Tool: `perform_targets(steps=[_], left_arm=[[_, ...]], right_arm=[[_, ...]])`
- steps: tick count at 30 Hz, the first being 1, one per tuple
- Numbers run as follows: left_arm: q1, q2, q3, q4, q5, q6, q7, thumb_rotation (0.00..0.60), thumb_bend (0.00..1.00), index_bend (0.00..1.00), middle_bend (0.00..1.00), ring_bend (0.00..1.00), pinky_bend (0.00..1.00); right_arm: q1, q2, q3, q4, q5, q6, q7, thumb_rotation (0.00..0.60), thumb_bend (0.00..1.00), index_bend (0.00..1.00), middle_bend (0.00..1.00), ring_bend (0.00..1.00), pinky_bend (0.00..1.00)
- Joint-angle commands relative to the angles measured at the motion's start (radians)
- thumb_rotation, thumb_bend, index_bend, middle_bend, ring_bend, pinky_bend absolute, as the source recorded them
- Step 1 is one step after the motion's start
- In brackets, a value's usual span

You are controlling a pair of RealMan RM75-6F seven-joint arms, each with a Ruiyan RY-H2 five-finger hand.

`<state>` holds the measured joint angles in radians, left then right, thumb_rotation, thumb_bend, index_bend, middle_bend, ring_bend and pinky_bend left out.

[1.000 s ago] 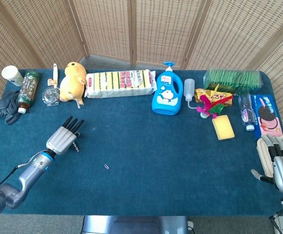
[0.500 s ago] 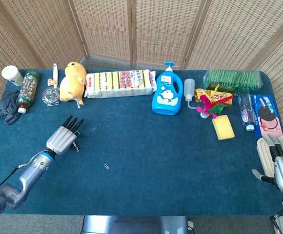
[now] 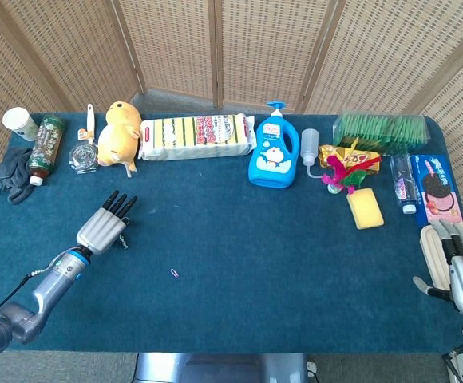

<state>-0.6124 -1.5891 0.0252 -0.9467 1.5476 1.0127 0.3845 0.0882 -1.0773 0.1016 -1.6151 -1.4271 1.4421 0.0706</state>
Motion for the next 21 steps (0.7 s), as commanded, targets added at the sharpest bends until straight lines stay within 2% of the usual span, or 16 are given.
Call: perform_targets(steps=[1,14,17,21], left_arm=[[0.001,0.003,-0.001,-0.003,0.000,0.006,-0.010,0.600,0.72,0.50,0.00,0.00,0.00],[-0.005,0.056,-0.005,-0.066,0.021,0.046,0.004,0.600,0.73,0.51,0.00,0.00,0.00],[-0.010,0.082,-0.010,-0.109,0.033,0.066,0.028,0.600,0.73,0.51,0.00,0.00,0.00],[-0.022,0.147,-0.025,-0.224,0.050,0.094,0.090,0.600,0.73,0.51,0.00,0.00,0.00]], right_arm=[[0.000,0.000,0.000,0.000,0.000,0.001,0.002,0.600,0.00,0.00,0.00,0.00,0.00],[0.001,0.002,0.001,0.001,0.000,-0.002,0.010,0.600,0.00,0.00,0.00,0.00,0.00],[0.001,0.002,0.001,0.002,0.000,-0.002,0.012,0.600,0.00,0.00,0.00,0.00,0.00],[0.000,0.004,0.001,0.002,-0.001,-0.002,0.017,0.600,0.00,0.00,0.00,0.00,0.00]])
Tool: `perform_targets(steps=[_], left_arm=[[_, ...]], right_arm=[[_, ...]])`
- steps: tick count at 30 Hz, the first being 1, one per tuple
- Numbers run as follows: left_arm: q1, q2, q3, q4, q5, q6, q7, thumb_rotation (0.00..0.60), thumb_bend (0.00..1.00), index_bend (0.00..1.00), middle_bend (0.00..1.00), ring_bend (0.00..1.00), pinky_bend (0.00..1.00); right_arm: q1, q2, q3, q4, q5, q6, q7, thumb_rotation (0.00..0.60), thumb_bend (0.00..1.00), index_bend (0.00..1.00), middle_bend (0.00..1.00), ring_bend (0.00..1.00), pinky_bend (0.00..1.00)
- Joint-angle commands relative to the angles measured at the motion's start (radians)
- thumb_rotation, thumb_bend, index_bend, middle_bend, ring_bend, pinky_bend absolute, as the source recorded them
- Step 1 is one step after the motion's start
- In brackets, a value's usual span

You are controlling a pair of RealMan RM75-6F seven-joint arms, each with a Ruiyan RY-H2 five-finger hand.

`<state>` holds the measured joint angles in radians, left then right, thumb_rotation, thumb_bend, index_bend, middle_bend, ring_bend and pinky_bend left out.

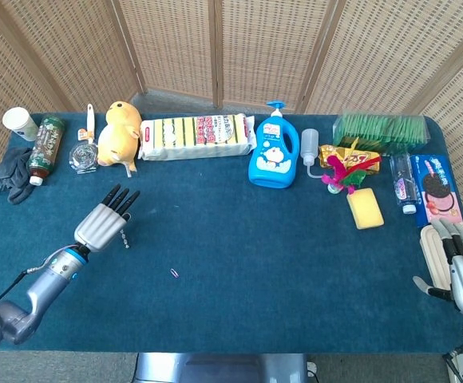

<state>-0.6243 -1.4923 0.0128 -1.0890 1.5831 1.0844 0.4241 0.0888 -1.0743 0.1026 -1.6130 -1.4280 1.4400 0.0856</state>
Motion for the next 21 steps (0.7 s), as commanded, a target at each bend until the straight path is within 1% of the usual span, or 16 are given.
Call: perform_targets(steps=[1,9,13,18,20,21], left_arm=[[-0.013,0.064,-0.016,-0.109,0.018,0.028,0.068,0.600,0.73,0.51,0.00,0.00,0.00],[-0.027,0.166,-0.039,-0.312,0.031,0.041,0.195,0.600,0.73,0.51,0.00,0.00,0.00],[-0.036,0.232,-0.047,-0.440,0.053,0.044,0.292,0.600,0.73,0.51,0.00,0.00,0.00],[-0.044,0.277,-0.054,-0.528,0.064,0.036,0.367,0.600,0.73,0.51,0.00,0.00,0.00],[-0.051,0.303,-0.058,-0.582,0.071,0.024,0.419,0.600,0.73,0.51,0.00,0.00,0.00],[-0.062,0.323,-0.063,-0.627,0.091,0.015,0.489,0.600,0.73,0.51,0.00,0.00,0.00]], right_arm=[[0.000,0.001,0.000,0.000,-0.001,0.000,0.004,0.600,0.00,0.00,0.00,0.00,0.00],[-0.002,0.006,0.000,0.000,-0.005,0.004,0.016,0.600,0.00,0.00,0.00,0.00,0.00],[-0.003,0.010,0.001,-0.004,-0.007,0.006,0.029,0.600,0.00,0.00,0.00,0.00,0.00],[-0.002,0.014,0.004,-0.009,-0.010,0.008,0.039,0.600,0.00,0.00,0.00,0.00,0.00],[0.000,0.016,0.007,-0.014,-0.010,0.009,0.046,0.600,0.00,0.00,0.00,0.00,0.00],[0.002,0.019,0.011,-0.020,-0.009,0.010,0.051,0.600,0.00,0.00,0.00,0.00,0.00]])
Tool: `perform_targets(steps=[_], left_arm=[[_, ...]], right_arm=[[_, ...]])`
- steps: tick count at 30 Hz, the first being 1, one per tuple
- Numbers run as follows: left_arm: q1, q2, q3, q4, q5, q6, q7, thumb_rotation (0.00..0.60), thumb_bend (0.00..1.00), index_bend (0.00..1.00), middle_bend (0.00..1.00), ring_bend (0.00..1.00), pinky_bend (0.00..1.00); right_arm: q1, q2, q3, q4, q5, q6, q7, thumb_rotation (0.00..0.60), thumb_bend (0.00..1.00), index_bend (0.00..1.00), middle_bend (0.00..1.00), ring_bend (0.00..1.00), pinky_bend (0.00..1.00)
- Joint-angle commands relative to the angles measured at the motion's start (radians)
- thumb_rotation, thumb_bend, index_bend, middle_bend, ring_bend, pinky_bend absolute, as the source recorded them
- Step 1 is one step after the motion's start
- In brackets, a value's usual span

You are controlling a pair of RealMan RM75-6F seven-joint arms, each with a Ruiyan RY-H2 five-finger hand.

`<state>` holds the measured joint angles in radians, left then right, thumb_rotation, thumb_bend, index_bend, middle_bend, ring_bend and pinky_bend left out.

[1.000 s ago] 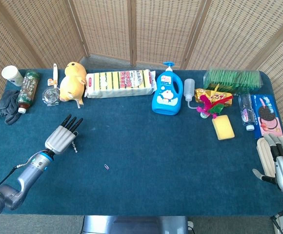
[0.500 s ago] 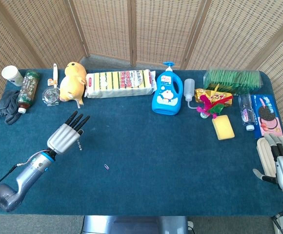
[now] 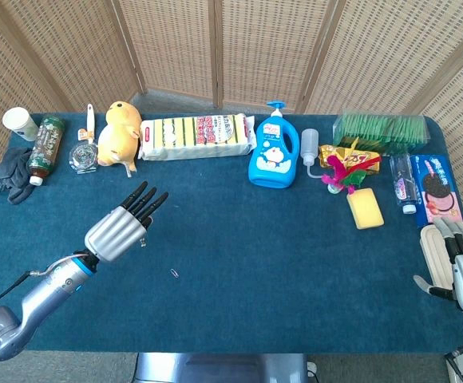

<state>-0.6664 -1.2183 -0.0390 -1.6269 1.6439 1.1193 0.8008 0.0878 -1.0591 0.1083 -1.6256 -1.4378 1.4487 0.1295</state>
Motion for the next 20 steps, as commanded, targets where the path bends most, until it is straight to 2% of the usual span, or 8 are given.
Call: perform_targets(steps=[1,7,12,20], left_arm=[[-0.024,0.063,-0.015,-0.132,0.023,-0.039,0.174,0.600,0.73,0.51,0.00,0.00,0.00],[-0.025,0.042,-0.012,-0.203,-0.009,-0.092,0.374,0.600,0.73,0.51,0.00,0.00,0.00],[0.000,-0.026,0.019,-0.171,0.036,-0.066,0.448,0.600,0.73,0.51,0.00,0.00,0.03],[0.038,-0.108,0.049,-0.095,0.103,-0.013,0.442,0.600,0.73,0.51,0.00,0.00,0.06]], right_arm=[[0.003,0.006,0.007,-0.011,0.001,0.001,0.008,0.600,0.00,0.00,0.00,0.00,0.00],[0.003,0.008,0.002,-0.016,-0.009,0.004,0.000,0.600,0.00,0.00,0.00,0.00,0.00],[-0.001,0.012,0.000,-0.006,-0.009,0.007,0.021,0.600,0.00,0.00,0.00,0.00,0.00],[-0.006,0.019,-0.003,-0.009,-0.025,0.020,0.033,0.600,0.00,0.00,0.00,0.00,0.00]])
